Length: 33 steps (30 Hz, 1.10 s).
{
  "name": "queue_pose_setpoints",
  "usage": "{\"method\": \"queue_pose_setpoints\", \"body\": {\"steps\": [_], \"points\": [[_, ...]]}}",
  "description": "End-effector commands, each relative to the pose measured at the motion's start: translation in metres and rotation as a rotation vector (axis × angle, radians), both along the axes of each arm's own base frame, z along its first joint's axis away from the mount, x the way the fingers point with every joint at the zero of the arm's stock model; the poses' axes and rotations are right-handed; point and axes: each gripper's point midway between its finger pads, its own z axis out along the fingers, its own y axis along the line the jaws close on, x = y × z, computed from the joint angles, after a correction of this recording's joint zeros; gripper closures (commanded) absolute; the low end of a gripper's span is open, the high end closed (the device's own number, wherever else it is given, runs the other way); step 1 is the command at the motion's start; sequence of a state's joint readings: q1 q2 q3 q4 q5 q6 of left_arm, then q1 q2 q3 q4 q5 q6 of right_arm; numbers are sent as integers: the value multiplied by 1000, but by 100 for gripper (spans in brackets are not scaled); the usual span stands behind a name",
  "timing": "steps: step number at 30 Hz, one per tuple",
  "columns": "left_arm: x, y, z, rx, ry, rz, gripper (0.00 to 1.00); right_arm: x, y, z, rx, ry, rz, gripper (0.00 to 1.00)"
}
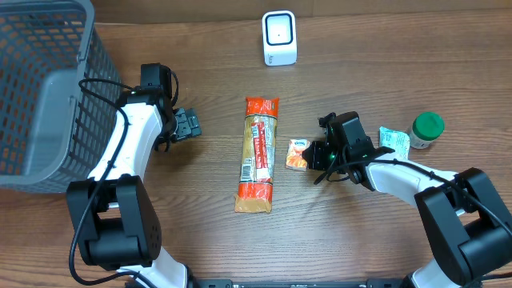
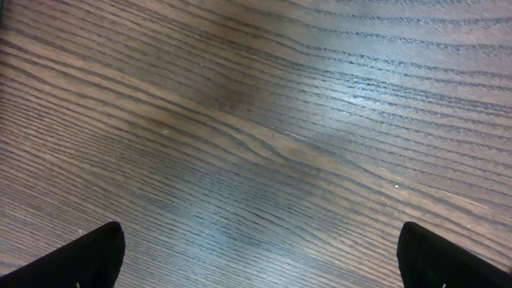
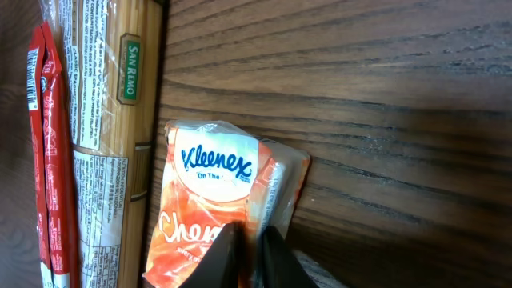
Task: Scan the item barcode
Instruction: 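Lift the Kleenex pack and rotate it with the right gripper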
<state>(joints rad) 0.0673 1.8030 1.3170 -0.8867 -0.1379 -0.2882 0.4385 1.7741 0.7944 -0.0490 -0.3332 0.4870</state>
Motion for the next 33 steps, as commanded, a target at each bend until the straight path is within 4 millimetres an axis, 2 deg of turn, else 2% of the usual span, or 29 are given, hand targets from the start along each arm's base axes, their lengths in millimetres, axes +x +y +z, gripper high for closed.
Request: {"method": "queue_pose_setpoints", "body": {"steps": [1, 3, 7, 8, 12, 15, 16, 17, 21, 26, 33], "points": [[0, 0, 1, -7, -5, -2, 0, -9, 3, -5, 18, 43, 12, 96], [0, 0, 1, -7, -5, -2, 0, -14, 11, 6, 90, 54, 53, 96], [0, 0, 1, -7, -5, -2, 0, -14, 17, 55, 242, -19, 164, 96], [0, 0, 1, -7, -5, -2, 0, -16, 16, 75, 305, -42, 195, 96], [0, 0, 1, -7, -5, -2, 0, -24, 9, 134, 487, -101, 274, 96], [0, 0, 1, -7, -5, -2, 0, -38, 2, 173, 614, -138, 356, 96], [0, 0, 1, -7, -5, -2, 0, -48, -3, 194, 681, -158, 407, 96], [0, 0, 1, -7, -5, -2, 0, -52, -7, 203, 710, -168, 430, 96], [0, 0, 1, -7, -5, -2, 0, -66, -20, 231, 789, -208, 494, 96], [0, 0, 1, -7, -5, -2, 0, -77, -35, 253, 849, -255, 552, 96], [0, 0, 1, -7, -5, -2, 0, -81, -53, 272, 871, -254, 517, 96]]}}
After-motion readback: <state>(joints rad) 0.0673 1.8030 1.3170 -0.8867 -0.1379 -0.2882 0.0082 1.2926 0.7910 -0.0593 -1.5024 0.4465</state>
